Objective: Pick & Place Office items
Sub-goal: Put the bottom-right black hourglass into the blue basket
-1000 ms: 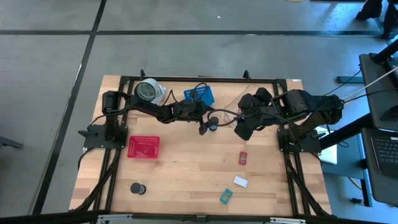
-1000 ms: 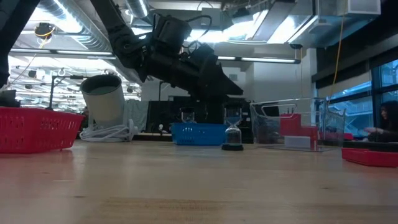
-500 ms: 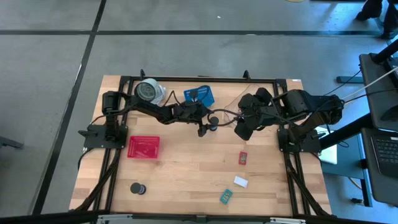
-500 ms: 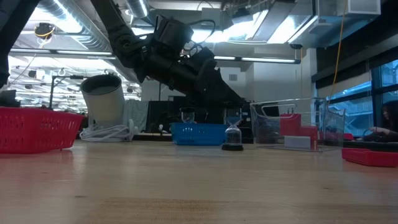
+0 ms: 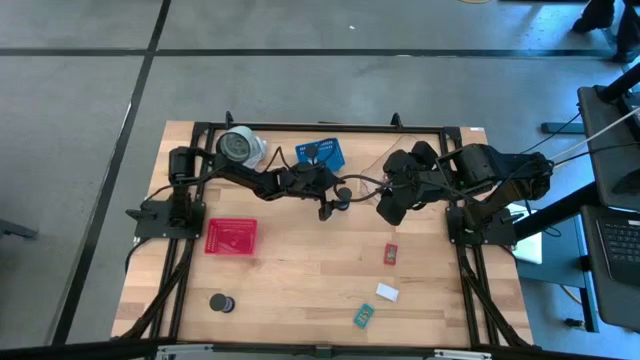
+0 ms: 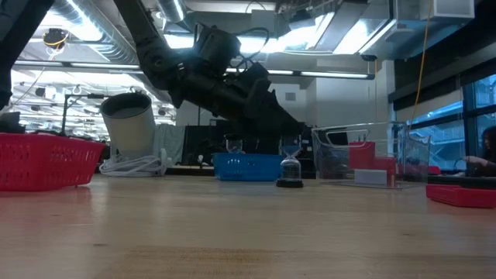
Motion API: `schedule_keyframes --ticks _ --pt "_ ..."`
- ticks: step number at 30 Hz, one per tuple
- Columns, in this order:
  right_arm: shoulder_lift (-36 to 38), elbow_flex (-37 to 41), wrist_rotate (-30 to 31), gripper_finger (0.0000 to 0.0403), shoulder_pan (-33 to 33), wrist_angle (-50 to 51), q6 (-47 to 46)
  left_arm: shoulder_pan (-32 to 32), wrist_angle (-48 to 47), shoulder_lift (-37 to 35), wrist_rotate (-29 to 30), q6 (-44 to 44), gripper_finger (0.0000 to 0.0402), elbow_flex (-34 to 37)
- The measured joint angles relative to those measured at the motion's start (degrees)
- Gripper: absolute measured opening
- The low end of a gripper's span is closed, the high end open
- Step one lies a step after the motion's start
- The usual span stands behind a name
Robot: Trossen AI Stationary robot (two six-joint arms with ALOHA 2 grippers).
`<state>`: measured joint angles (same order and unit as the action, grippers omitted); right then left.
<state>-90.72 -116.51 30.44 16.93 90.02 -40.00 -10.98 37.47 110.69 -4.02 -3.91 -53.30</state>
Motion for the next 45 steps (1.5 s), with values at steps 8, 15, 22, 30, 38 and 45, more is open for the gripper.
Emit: schedule_keyframes --ticks 8,15,22,30,38,45 --pt "0.0 0.0 0.04 0.0281 0.0 -0.02 0.01 0.0 -0.01 0.0 -0.05 -0.84 0.0278 0.0" --pt "0.0 0.0 0.05 0.0281 0.0 0.0 0.03 0.0 0.02 0.0 -0.19 -1.1 0.021 0.0" --pt "0.0 0.0 0.17 0.0281 0.0 -0.01 0.11 0.0 0.91 -0.07 -0.14 -1.36 0.021 0.0" --pt "0.0 0.0 0.15 0.0281 0.0 0.0 0.14 -1.21 2.66 -3.14 3.47 -1.53 0.0217 0.0" --pt "0.0 0.0 0.11 0.0281 0.0 -0.01 0.43 -7.23 -2.93 -12.47 17.18 -0.87 0.0219 0.0" --pt "0.0 0.0 0.16 0.0281 0.0 0.0 1.5 -12.05 -6.68 -11.37 18.0 -3.84 0.022 0.62"
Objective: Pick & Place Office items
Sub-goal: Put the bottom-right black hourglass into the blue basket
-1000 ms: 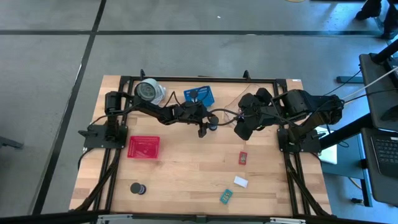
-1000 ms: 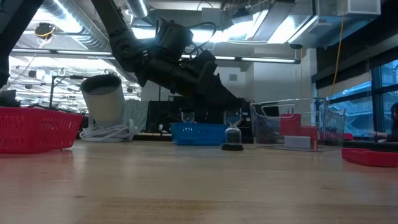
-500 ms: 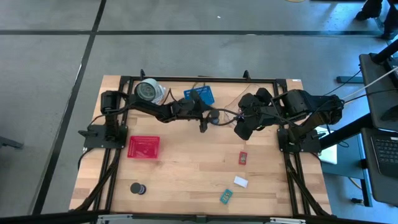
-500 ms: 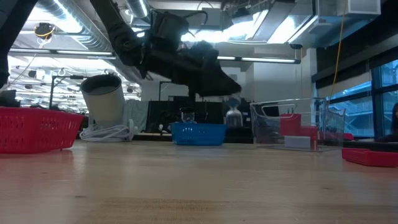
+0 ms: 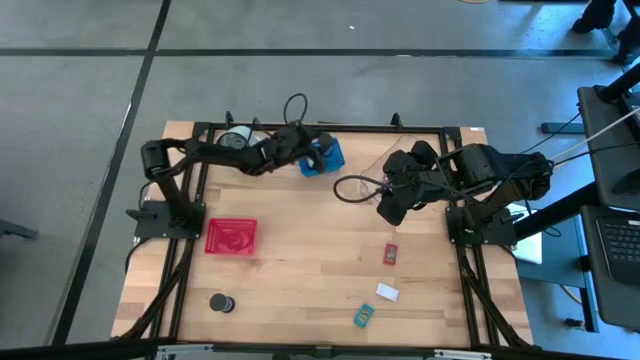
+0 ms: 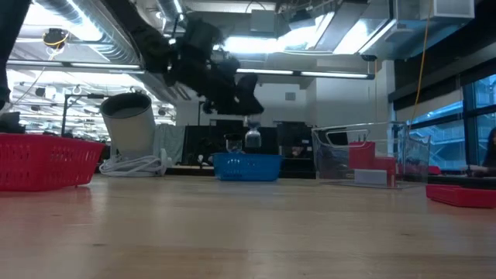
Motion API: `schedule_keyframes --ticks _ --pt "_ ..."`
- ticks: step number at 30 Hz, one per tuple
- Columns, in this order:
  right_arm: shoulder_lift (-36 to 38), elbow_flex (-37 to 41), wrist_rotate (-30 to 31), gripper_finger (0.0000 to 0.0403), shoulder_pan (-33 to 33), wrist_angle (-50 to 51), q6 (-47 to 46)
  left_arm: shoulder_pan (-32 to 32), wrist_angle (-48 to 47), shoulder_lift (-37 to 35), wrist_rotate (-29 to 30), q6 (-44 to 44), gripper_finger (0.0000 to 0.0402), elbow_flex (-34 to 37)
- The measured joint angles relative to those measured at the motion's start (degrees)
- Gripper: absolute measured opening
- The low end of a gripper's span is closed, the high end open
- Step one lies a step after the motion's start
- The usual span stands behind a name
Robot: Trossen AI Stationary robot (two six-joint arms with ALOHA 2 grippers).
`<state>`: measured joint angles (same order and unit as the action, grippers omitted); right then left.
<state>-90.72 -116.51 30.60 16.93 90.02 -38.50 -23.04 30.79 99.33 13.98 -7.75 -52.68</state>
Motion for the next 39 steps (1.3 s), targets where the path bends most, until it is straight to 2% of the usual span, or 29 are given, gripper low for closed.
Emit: schedule_keyframes --ticks 8,15,34,39 --pt "0.0 0.0 0.01 0.0281 0.0 0.0 0.0 -1.17 4.92 4.7 -2.34 -1.44 0.0221 0.04" --pt "0.01 0.0 0.01 0.0281 0.0 0.0 0.0 -1.15 4.91 7.18 -0.22 -1.13 0.0221 0.06" --pt "0.0 0.0 -0.01 0.0281 0.0 0.0 -0.55 -1.45 3.69 7.41 -0.59 -1.11 0.0221 0.06" --pt "0.0 0.0 -0.01 0.0281 0.0 0.0 -0.67 -1.45 3.54 7.41 -3.0 -0.63 0.0227 0.06"
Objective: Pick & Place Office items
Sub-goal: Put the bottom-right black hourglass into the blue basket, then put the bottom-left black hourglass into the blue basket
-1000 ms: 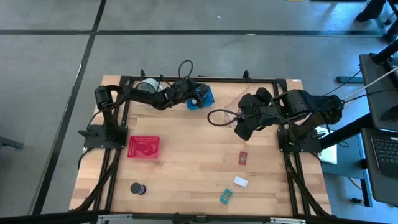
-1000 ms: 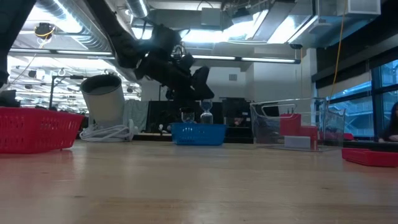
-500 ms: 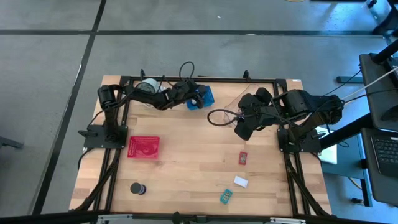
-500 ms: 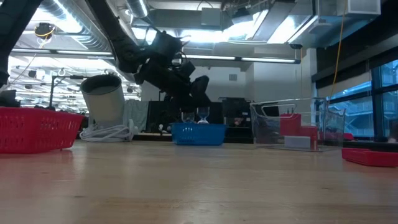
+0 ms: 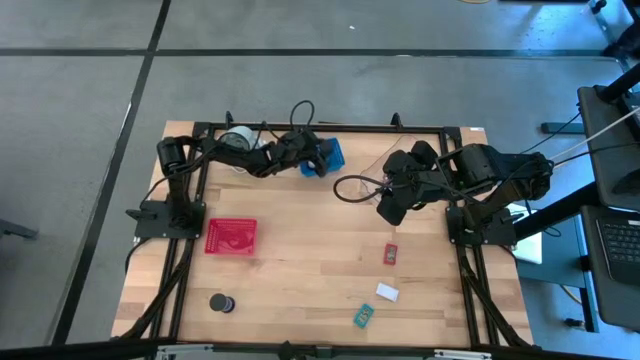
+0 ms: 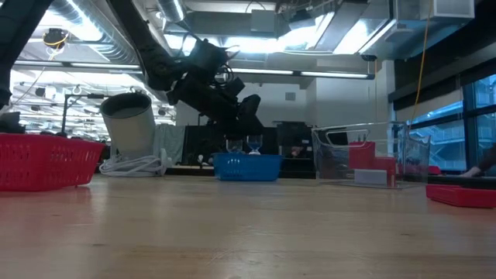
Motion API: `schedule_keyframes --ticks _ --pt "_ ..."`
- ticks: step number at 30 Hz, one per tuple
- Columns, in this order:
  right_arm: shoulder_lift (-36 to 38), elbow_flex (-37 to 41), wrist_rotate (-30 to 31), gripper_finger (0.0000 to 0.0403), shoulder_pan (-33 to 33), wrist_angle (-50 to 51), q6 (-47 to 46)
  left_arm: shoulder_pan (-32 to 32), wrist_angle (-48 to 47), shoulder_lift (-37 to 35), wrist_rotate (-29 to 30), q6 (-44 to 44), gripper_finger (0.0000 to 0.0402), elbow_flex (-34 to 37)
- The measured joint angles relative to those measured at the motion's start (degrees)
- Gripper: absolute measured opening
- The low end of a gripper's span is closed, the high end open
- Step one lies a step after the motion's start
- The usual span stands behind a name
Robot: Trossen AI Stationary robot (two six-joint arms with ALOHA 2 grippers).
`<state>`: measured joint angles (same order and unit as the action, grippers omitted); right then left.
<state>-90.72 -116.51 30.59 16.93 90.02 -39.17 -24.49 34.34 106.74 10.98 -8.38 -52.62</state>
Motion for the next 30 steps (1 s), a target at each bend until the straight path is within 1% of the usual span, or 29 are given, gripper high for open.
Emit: schedule_keyframes --ticks 7,12,15,17,20,24,27,30 --pt "0.0 0.0 0.0 0.0281 0.0 0.0 -0.13 0.0 -0.27 0.0 -0.36 0.11 0.0259 0.0" --pt "0.0 0.0 -0.17 0.0281 0.0 0.0 -0.47 0.0 0.27 -0.04 -0.22 0.13 0.0269 0.0" --pt "0.0 0.0 -0.17 0.0281 0.0 0.0 -0.48 0.19 0.17 -2.06 -0.24 0.35 0.0271 0.0" --pt "0.0 0.0 -0.17 0.0281 0.0 0.0 -0.46 0.67 -0.62 -4.94 -0.41 2.62 0.0271 -0.02" --pt "0.0 0.0 -0.15 0.0281 0.0 -0.02 -0.28 2.37 -6.41 -10.76 -2.83 6.75 0.0271 -0.04" --pt "0.0 0.0 -0.12 0.0281 0.0 0.0 1.1 6.53 -16.91 -19.54 -7.94 7.67 0.0271 -0.05" --pt "0.0 0.0 0.65 0.0281 0.0 0.0 1.64 11.38 -26.56 -25.52 -12.22 7.67 0.0271 -0.07" --pt "0.0 0.0 1.4 0.0281 0.07 0.0 1.74 17.53 -36.88 -30.34 -16.43 6.37 0.0271 -0.07"
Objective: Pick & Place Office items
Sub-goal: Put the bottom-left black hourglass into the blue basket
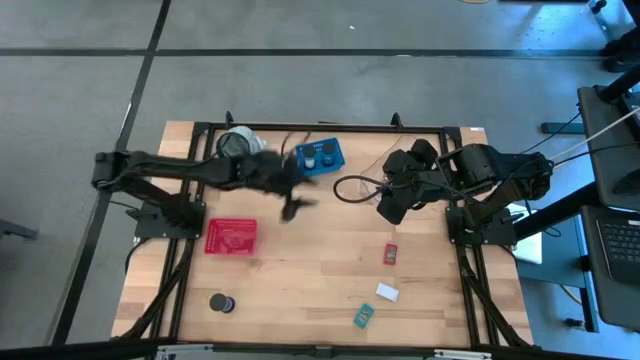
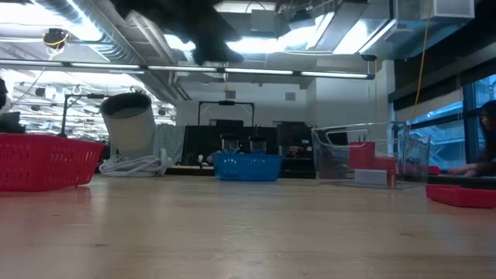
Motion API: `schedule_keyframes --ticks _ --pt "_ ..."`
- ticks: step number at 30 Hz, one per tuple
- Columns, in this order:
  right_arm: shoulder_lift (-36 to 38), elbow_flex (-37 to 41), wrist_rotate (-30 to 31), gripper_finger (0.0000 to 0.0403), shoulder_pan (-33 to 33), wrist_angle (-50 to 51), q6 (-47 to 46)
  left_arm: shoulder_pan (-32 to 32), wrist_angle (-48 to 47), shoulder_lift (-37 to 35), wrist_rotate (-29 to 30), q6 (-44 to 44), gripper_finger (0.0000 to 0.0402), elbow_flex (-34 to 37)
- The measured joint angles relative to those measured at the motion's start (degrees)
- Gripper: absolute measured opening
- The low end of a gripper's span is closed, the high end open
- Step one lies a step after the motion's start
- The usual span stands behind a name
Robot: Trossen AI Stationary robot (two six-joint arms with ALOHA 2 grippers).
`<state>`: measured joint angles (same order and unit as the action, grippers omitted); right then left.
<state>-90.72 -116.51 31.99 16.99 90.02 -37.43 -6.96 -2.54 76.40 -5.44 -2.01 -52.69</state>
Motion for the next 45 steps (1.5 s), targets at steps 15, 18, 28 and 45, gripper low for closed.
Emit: schedule_keyframes --ticks 15,18,28,45 --pt "0.02 0.0 9.4 0.0281 0.74 -0.02 -2.61 32.67 -32.0 -8.3 1.1 -34.62 0.0271 0.02" --pt "0.02 0.0 6.89 0.0281 0.74 -0.02 -2.58 36.95 -34.07 -8.3 -3.11 -43.19 0.0271 0.02" --pt "0.02 0.0 8.09 0.0281 0.84 -0.04 -4.02 52.11 -45.13 -8.3 -1.06 -68.26 0.0267 0.02" --pt "0.02 0.02 17.46 0.0265 4.0 -0.26 -20.45 58.25 -50.95 -8.28 14.58 -94.36 0.0266 0.02"
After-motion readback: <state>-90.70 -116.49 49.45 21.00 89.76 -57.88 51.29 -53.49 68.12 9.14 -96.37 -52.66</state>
